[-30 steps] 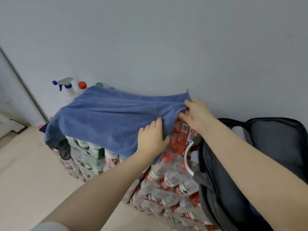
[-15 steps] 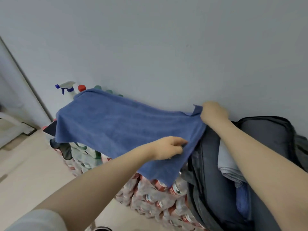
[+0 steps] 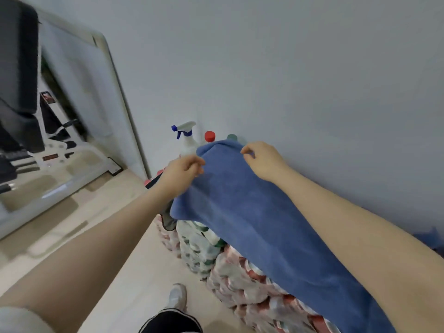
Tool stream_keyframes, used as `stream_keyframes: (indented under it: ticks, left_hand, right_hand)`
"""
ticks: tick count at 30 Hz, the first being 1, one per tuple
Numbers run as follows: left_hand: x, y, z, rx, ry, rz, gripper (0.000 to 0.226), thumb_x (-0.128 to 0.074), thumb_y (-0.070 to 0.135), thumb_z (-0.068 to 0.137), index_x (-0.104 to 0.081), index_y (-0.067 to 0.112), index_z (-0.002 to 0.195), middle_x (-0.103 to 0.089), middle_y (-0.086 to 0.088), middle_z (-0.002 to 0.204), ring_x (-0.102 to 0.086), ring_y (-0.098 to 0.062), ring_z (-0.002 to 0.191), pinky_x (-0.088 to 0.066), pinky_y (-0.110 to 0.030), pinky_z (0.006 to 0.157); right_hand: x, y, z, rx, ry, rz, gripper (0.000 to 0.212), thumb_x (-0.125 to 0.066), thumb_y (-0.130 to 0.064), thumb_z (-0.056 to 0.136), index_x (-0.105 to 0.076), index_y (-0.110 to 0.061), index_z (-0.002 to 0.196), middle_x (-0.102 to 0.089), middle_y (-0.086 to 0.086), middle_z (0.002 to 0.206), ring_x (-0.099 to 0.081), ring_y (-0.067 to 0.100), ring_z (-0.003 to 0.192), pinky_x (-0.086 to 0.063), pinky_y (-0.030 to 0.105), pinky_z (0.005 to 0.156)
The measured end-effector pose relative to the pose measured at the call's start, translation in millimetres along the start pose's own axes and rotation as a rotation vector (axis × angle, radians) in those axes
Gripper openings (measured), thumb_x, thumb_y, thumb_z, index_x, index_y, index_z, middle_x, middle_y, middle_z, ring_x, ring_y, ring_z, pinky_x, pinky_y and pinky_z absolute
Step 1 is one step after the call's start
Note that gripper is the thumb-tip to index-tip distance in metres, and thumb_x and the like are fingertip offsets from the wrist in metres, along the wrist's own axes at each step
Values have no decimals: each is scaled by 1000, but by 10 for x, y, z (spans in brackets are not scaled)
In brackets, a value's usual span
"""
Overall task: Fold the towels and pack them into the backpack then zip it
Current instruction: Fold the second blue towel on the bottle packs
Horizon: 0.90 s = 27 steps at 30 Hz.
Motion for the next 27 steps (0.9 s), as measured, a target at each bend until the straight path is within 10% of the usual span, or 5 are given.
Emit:
stream_keyframes:
  ticks: [5, 13, 18, 27]
  left_hand:
    - [165, -767, 457, 220, -95, -52, 25, -40, 14, 94, -58, 17, 111, -61, -1, 113, -55, -21, 104, -43, -31, 92]
    - [-151, -1099, 649, 357, -558, -103, 35, -56, 50, 85, -66, 16, 85, -67, -4, 99, -59, -18, 88, -48, -32, 86]
    - [-29, -1026, 802, 326, -599, -403, 28, -57, 32, 89, -64, 11, 106, -68, -2, 102, -62, -13, 89, -50, -28, 86]
    - [408, -634, 1139, 114, -393, -328, 25, -46, 27, 94, -63, 12, 105, -67, -6, 107, -59, -14, 91, -45, -34, 94]
  right_hand:
    - [-294, -164, 762, -88, 23, -47, 28, -32, -17, 97, -54, -9, 81, -60, 10, 89, -54, 28, 83, -42, 35, 71]
    - [-730, -273, 1297, -185, -222, -297, 33, -40, -20, 95, -47, -11, 127, -55, 13, 123, -53, 31, 110, -46, 38, 90]
    - [-652, -270, 1413, -219, -386, -389, 18, -55, -16, 85, -63, -2, 92, -62, 12, 89, -54, 26, 79, -39, 29, 64]
    - [-27, -304, 1404, -138, 88, 40, 20, -44, -3, 85, -37, -18, 73, -47, 0, 61, -49, 18, 50, -38, 26, 48]
Point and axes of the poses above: each hand's wrist, its own z-axis towards the middle knuckle, its own x-axis out of the back of the hand, y = z × x, the point moved 8 cm from there along z, towards the middle knuckle
